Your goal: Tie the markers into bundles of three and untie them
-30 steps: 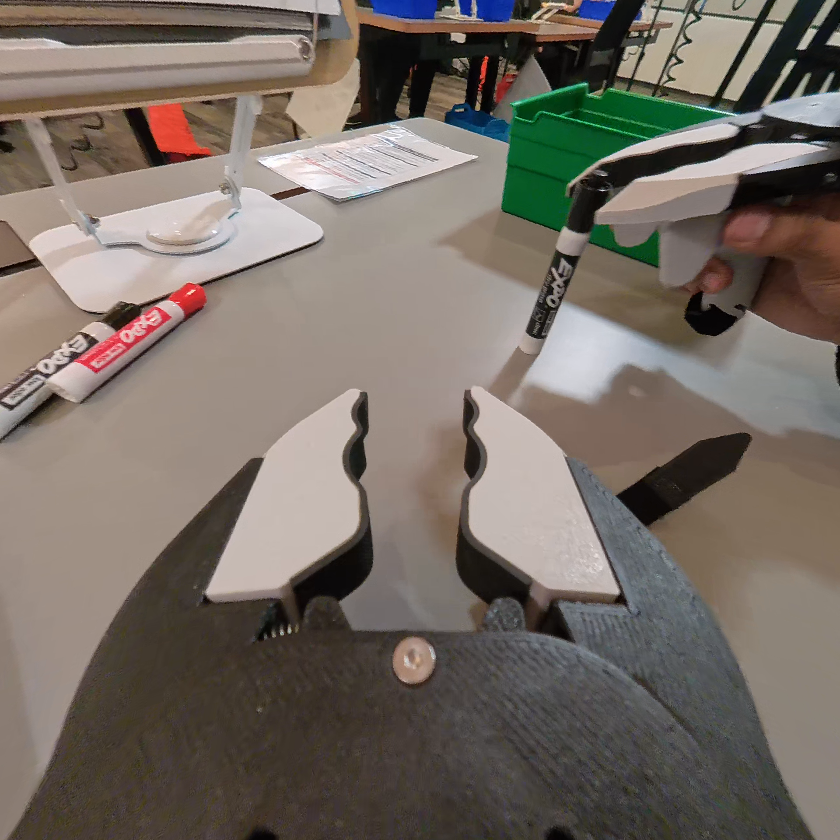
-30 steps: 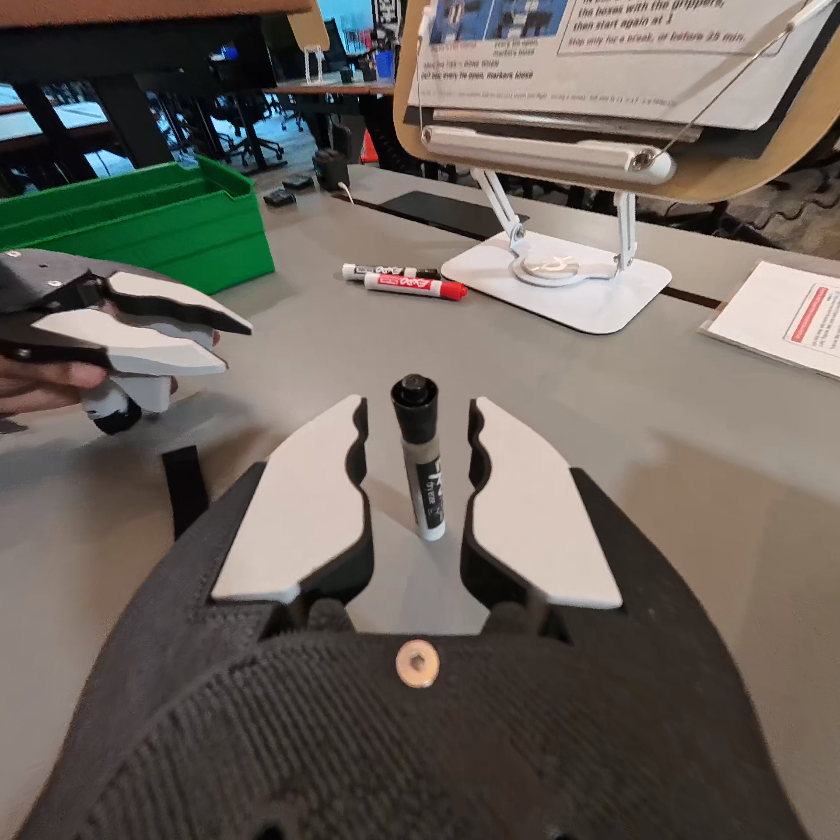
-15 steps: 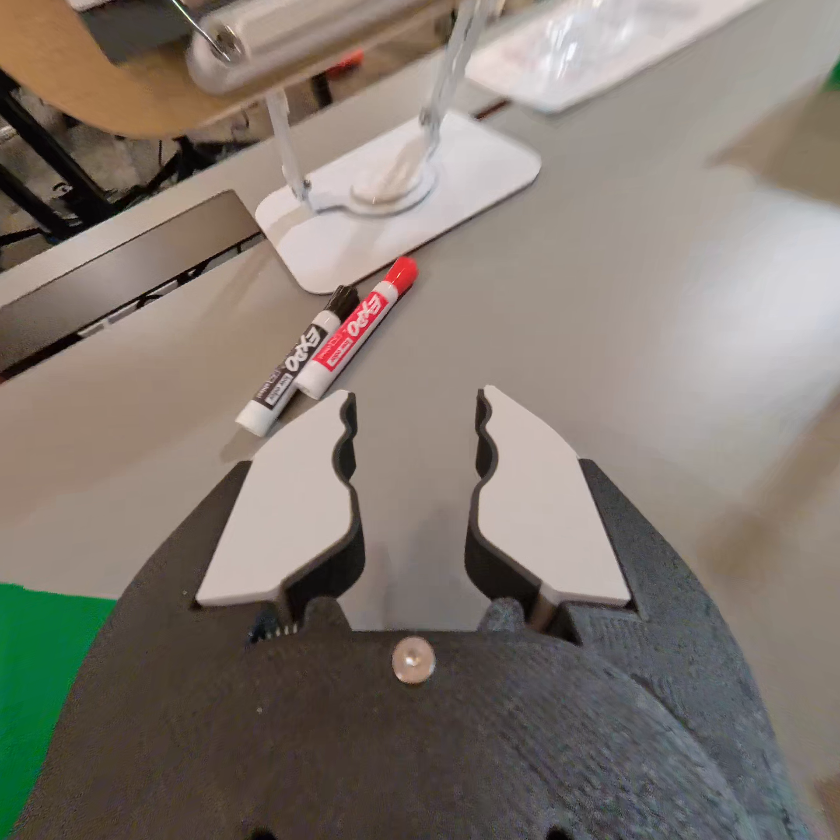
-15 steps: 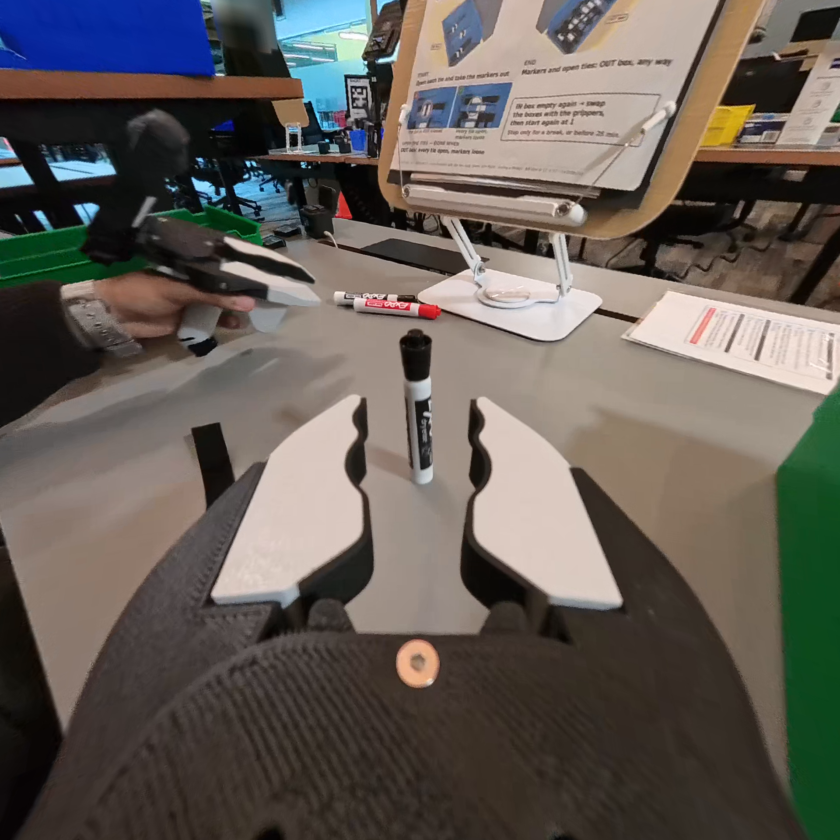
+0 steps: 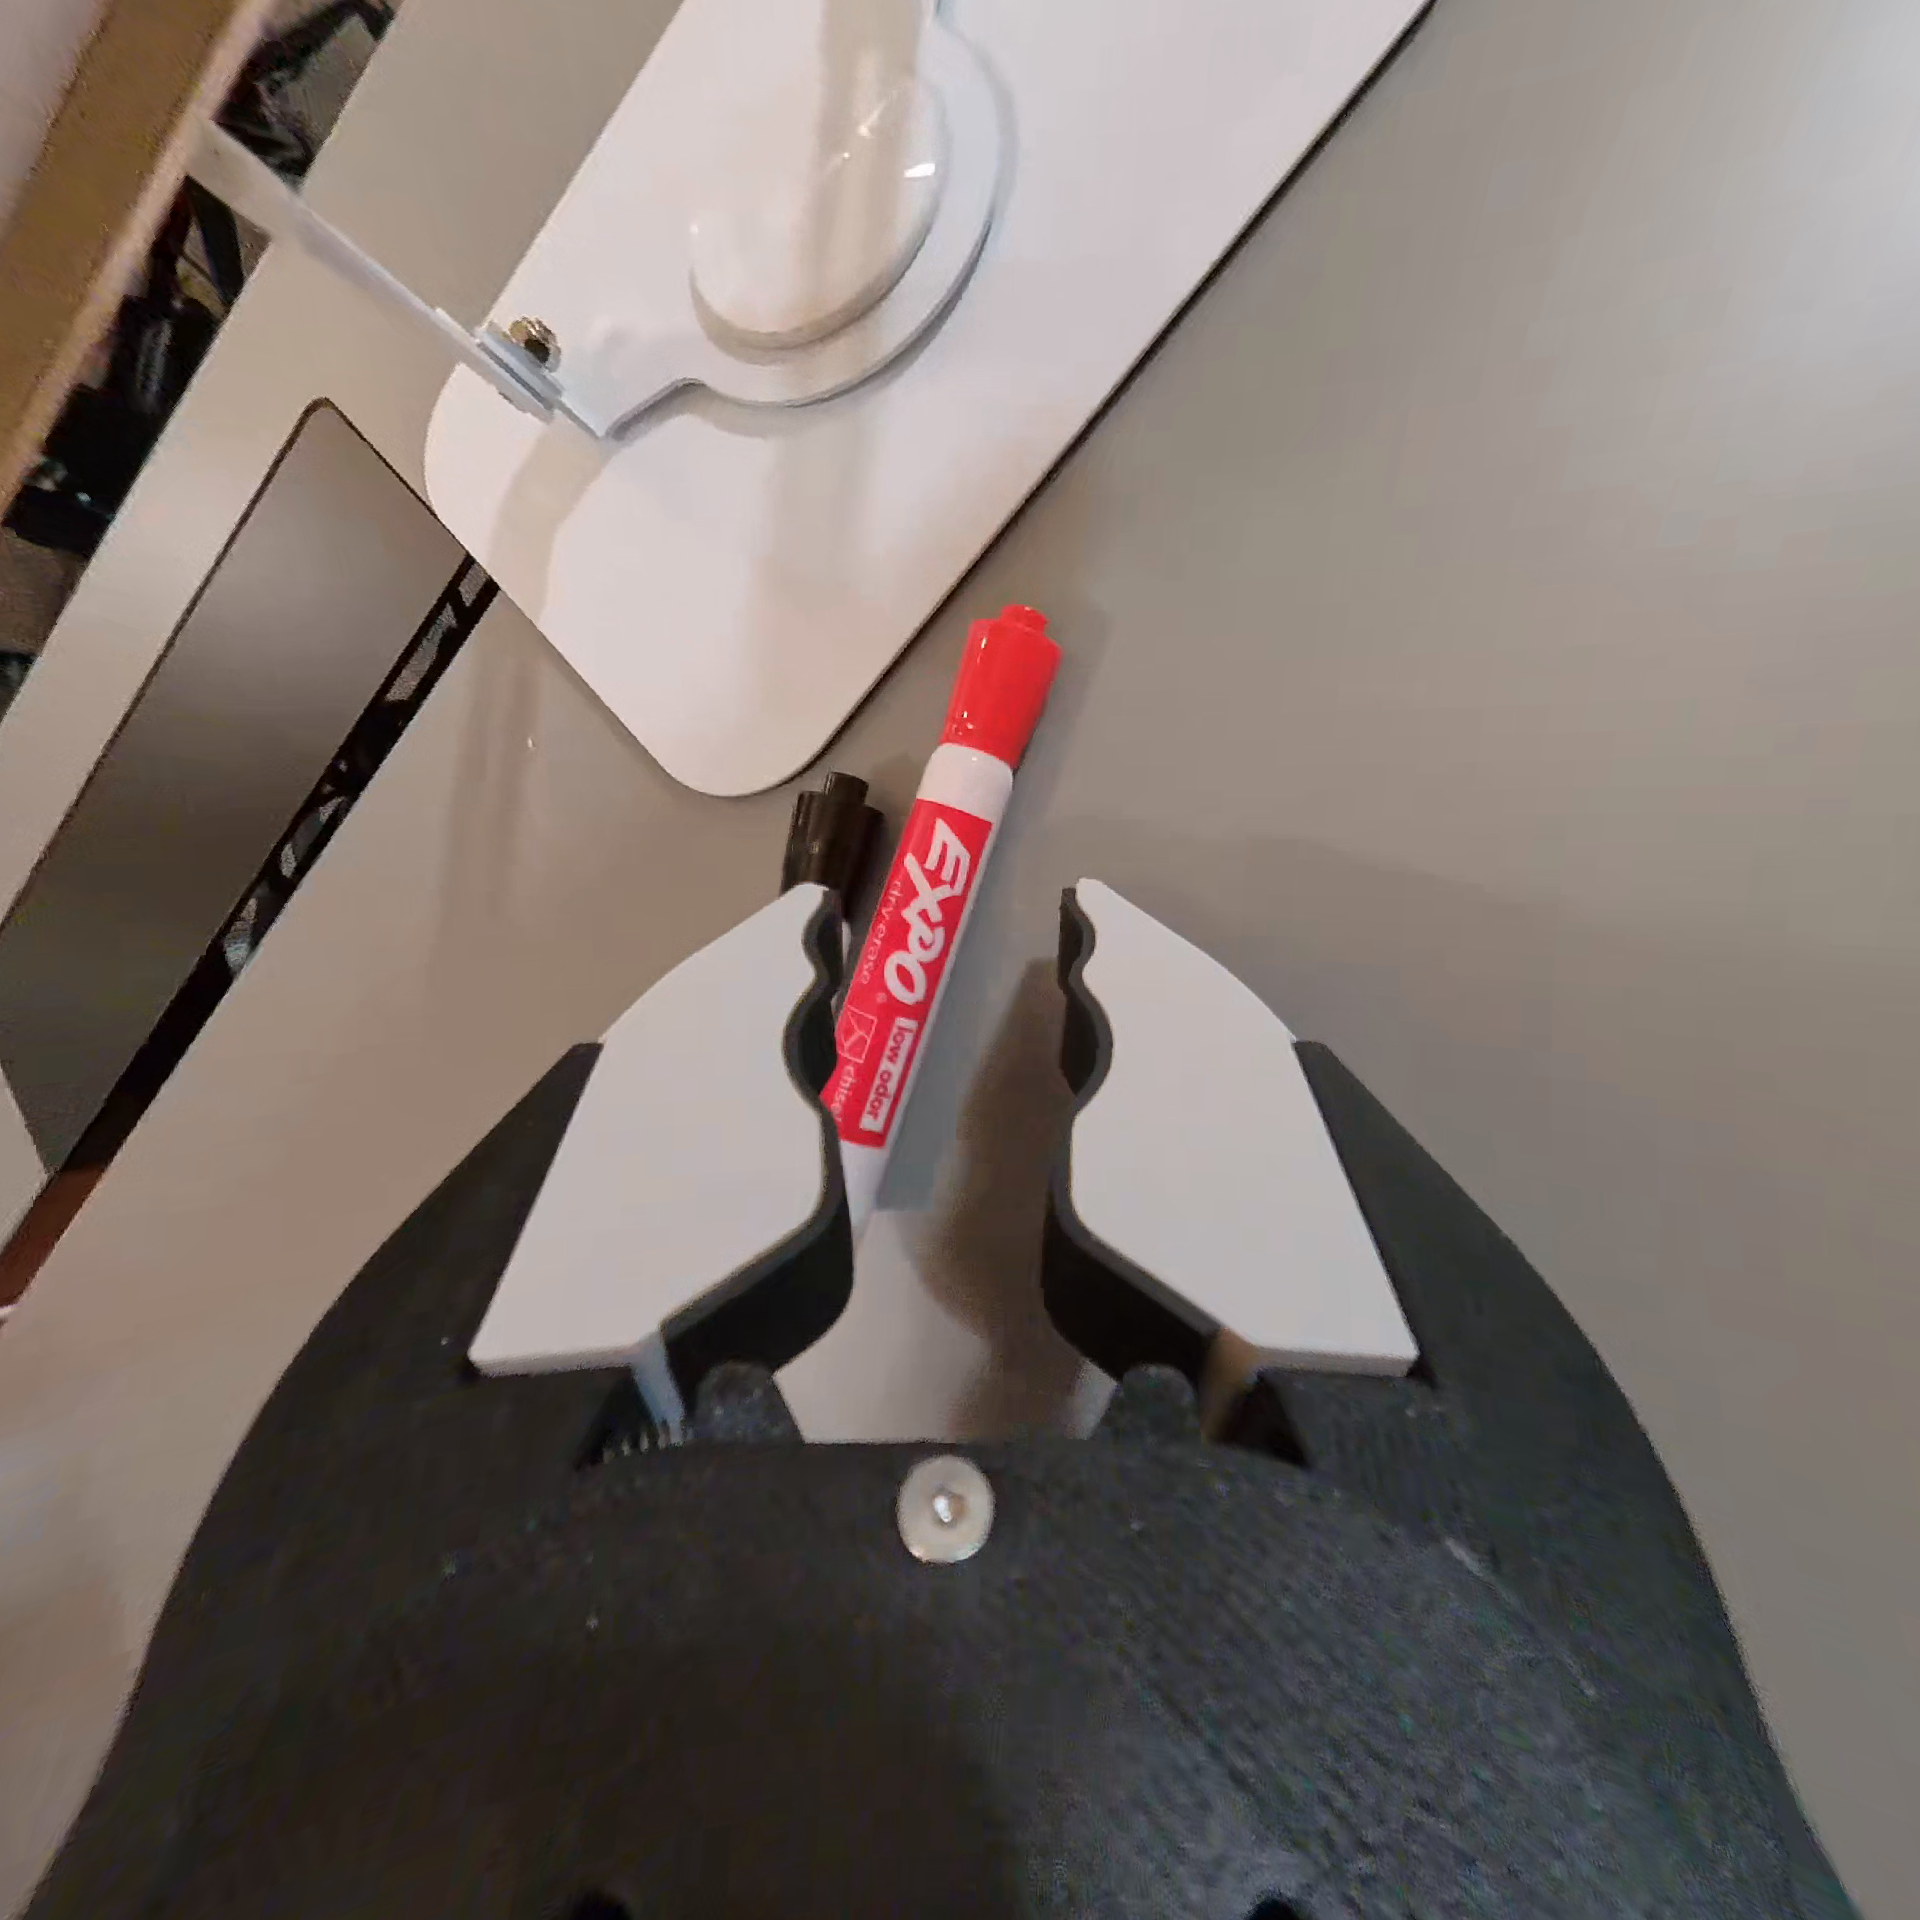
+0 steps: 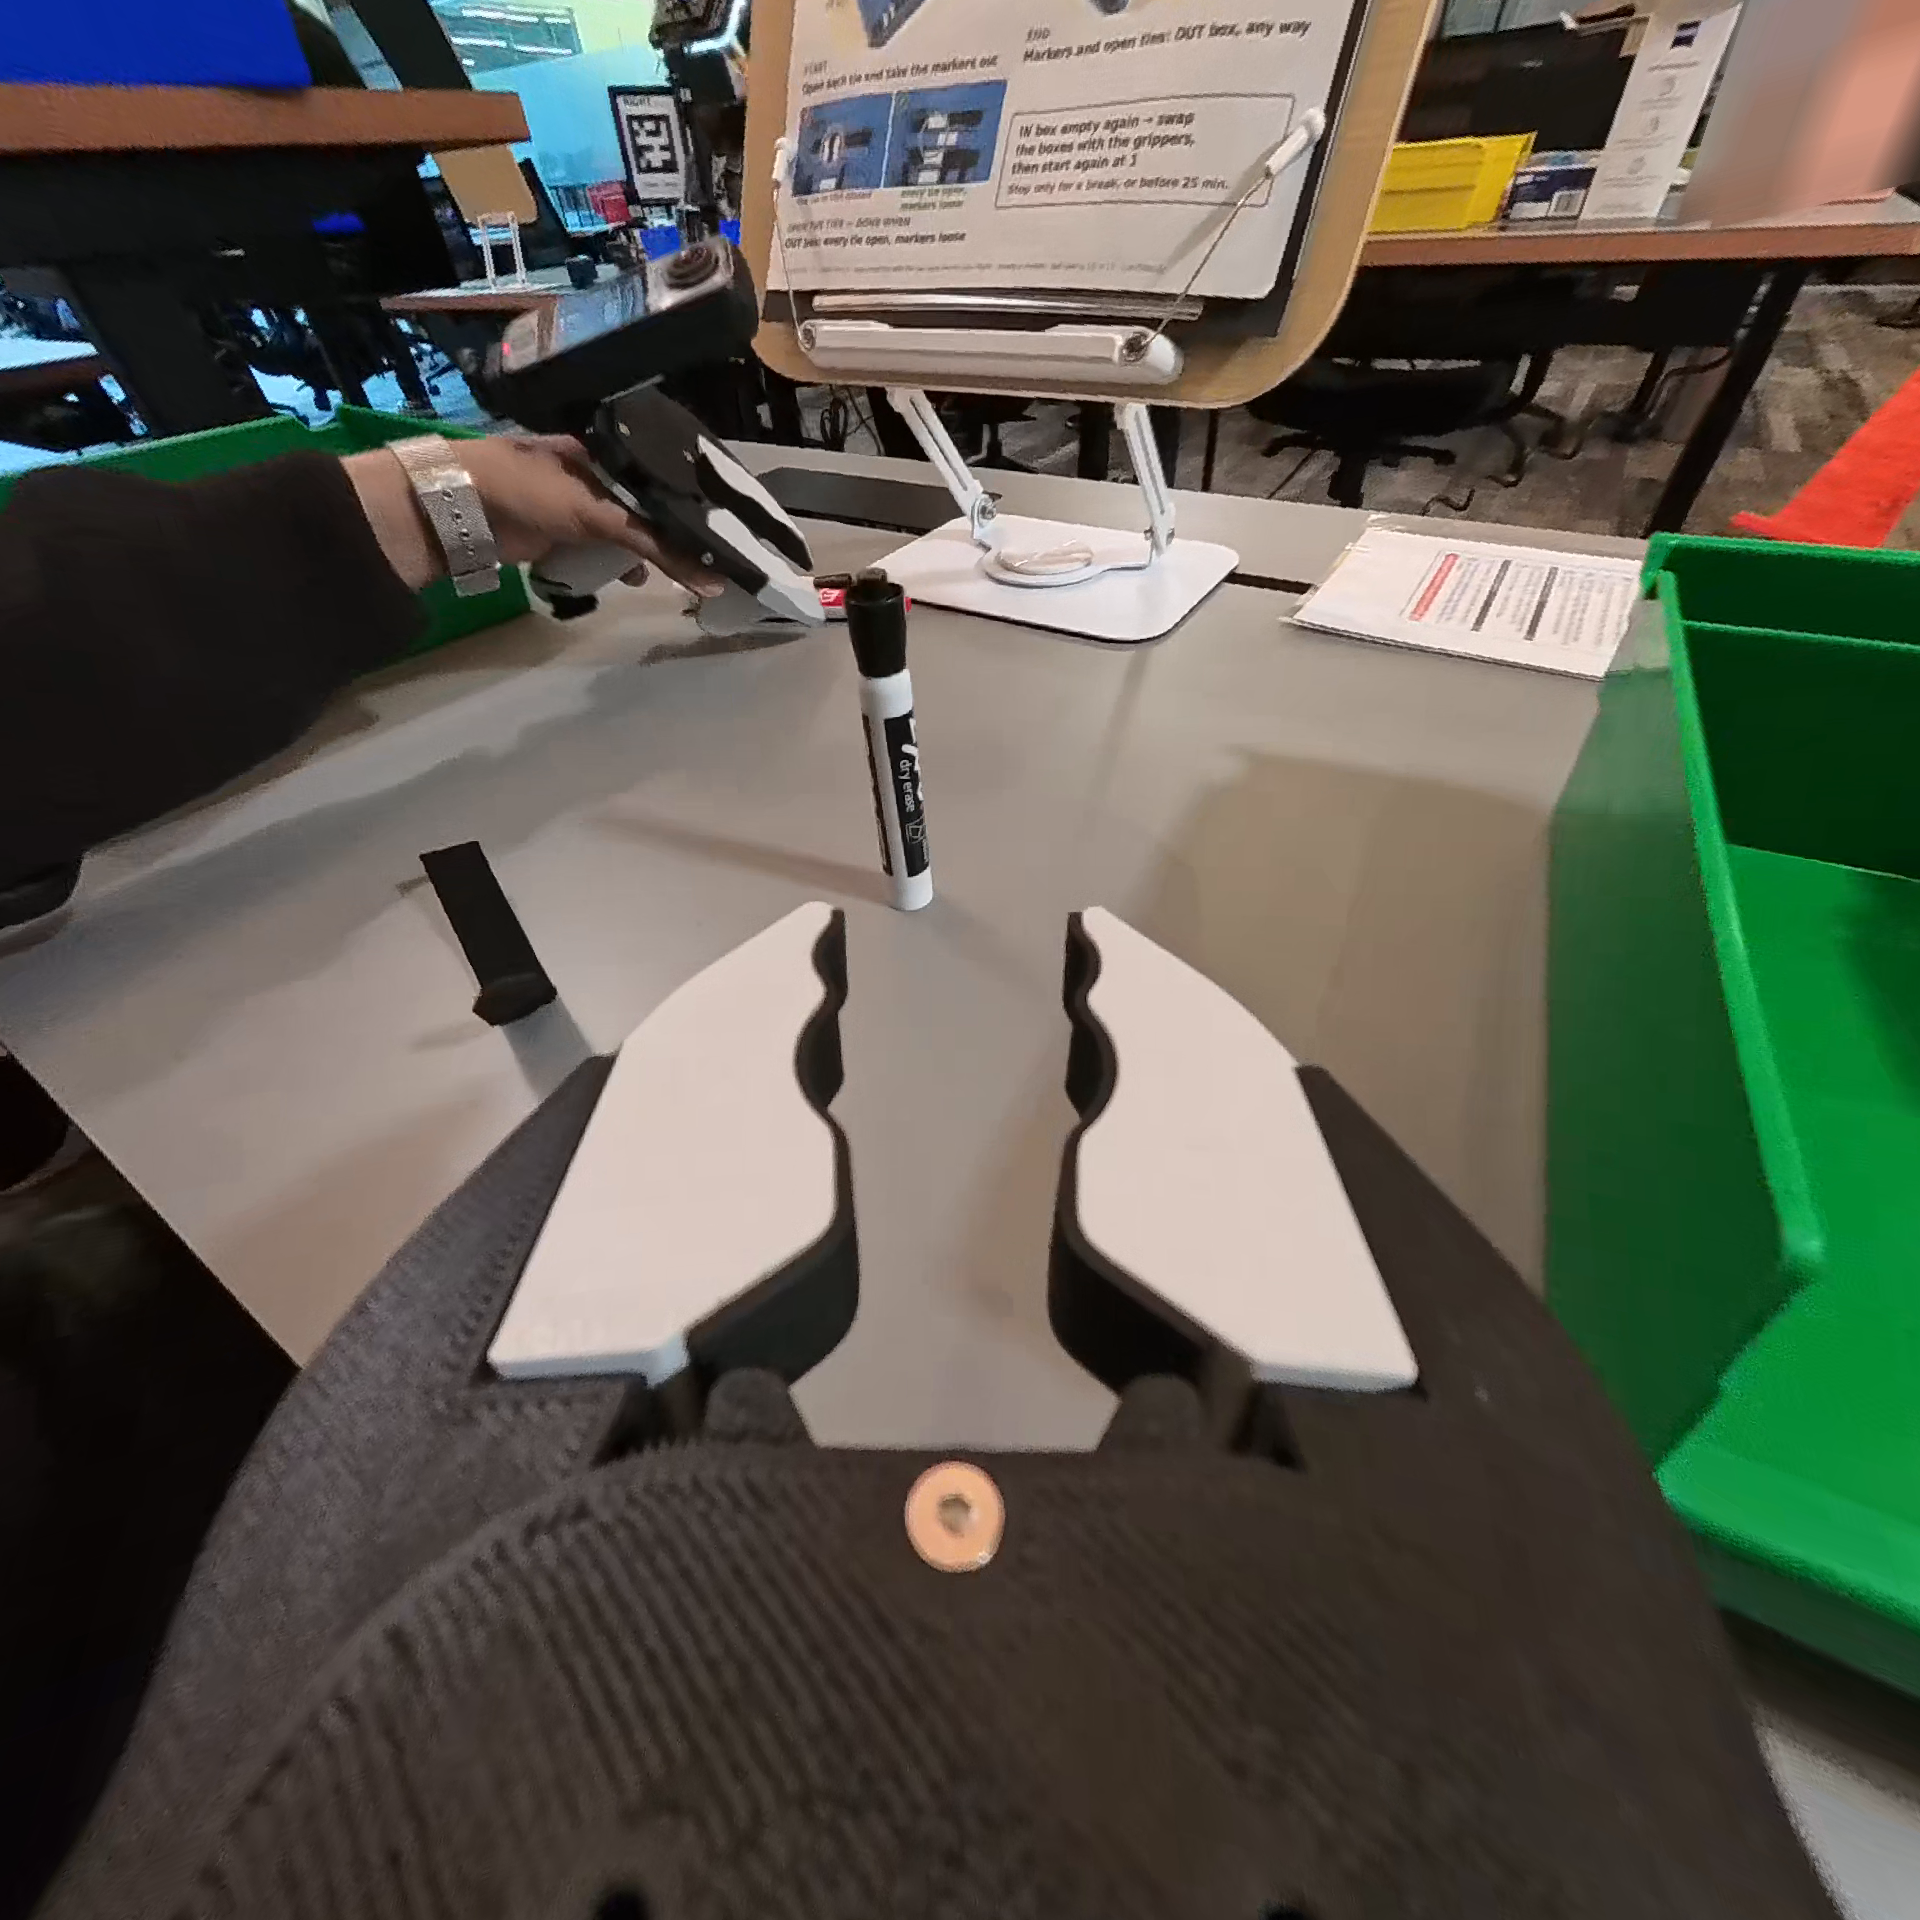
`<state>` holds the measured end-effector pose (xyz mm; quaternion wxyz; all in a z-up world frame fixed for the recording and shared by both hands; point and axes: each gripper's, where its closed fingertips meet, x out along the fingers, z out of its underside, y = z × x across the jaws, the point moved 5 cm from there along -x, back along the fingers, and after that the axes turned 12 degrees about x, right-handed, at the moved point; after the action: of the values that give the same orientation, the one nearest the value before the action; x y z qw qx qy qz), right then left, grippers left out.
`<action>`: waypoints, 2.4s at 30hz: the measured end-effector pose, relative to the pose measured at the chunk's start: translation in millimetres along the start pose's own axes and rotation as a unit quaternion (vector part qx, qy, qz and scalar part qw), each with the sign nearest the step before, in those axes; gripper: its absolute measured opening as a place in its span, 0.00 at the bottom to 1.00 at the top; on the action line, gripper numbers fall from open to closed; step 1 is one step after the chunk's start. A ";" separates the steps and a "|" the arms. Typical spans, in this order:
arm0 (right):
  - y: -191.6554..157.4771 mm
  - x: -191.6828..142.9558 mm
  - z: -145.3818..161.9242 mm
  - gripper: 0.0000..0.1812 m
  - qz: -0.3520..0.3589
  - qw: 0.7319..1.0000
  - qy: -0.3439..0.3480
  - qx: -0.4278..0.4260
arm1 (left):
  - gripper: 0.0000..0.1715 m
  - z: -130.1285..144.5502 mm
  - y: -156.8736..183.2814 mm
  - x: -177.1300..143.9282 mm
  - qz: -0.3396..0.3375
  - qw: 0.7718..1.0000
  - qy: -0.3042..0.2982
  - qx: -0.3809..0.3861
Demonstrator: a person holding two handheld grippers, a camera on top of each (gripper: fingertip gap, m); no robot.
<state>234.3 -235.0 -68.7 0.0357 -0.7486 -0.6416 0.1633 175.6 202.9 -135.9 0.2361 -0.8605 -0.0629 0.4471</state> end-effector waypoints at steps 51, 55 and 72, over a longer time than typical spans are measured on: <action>-129.0 115.0 -27.5 0.16 -0.407 0.882 -0.029 0.235 | 0.12 -10.3 199.2 -231.8 0.105 0.886 0.433 -0.126; -124.6 106.0 -27.3 0.17 -0.405 0.883 -0.022 0.235 | 0.12 -17.6 204.4 -222.5 0.122 0.888 0.430 -0.109; -30.8 40.9 -42.1 0.10 -0.171 0.974 0.073 0.128 | 0.39 -63.6 225.4 -178.4 0.175 0.888 0.423 -0.047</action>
<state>222.3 -183.3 -29.0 0.2053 -0.6267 -0.7297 0.1807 97.5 -74.9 -77.1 0.1179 -0.9751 0.1737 0.0715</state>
